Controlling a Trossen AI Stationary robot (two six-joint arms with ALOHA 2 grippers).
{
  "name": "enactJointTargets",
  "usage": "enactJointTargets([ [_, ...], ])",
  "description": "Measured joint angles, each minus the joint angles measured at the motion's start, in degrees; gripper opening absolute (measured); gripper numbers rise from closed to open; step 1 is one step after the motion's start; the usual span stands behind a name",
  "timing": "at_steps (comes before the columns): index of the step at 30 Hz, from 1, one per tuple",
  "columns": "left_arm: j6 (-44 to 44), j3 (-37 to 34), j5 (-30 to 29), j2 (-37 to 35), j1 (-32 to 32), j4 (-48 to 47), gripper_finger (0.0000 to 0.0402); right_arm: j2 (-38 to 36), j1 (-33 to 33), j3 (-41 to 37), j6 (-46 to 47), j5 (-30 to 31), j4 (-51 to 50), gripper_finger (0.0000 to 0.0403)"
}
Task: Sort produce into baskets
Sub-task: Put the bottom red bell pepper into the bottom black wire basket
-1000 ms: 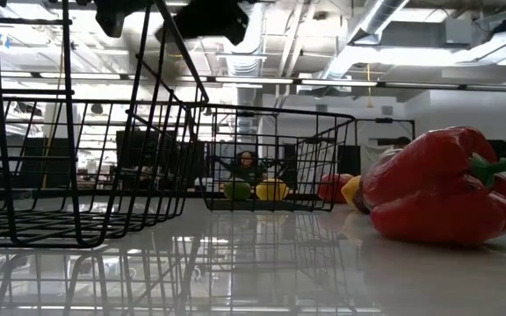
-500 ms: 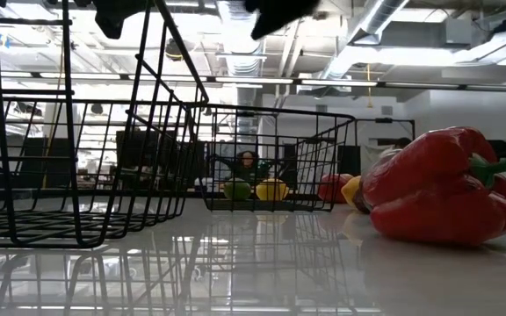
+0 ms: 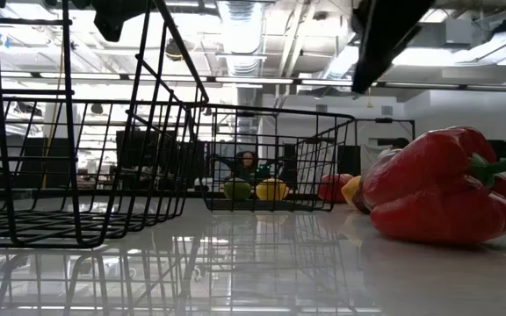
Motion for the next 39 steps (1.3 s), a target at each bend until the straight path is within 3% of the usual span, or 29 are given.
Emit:
enactJointTargets([
  [5,-0.11,0.00,-0.01,-0.02,0.00,-0.01,0.0261,0.04,1.39,-1.93,1.45,0.47,-0.11,0.0331],
  [13,1.56,0.00,-0.16,-0.03,0.00,1.22,0.0261,0.04,1.02,-2.84,2.60,0.19,1.29,0.0396],
  [18,4.37,0.00,-1.14,-0.02,0.00,1.86,0.0261,0.04,1.68,-2.84,3.37,1.44,2.65,0.0381],
  [23,6.02,0.00,-2.48,-0.02,0.00,2.87,0.0261,0.56,5.21,-2.84,4.56,9.68,2.67,0.0378],
  [29,7.28,0.02,-2.48,-0.02,0.00,5.26,0.0261,0.62,9.24,-7.93,15.00,14.89,2.99,0.0377],
  [35,9.10,0.02,-2.48,-0.02,-0.02,6.14,0.0261,0.63,11.17,-15.70,15.95,20.65,17.15,0.0377],
  [39,9.20,0.02,-2.46,-0.02,-0.02,6.30,0.0261,0.56,11.12,-20.54,18.19,21.20,19.81,0.0377],
])
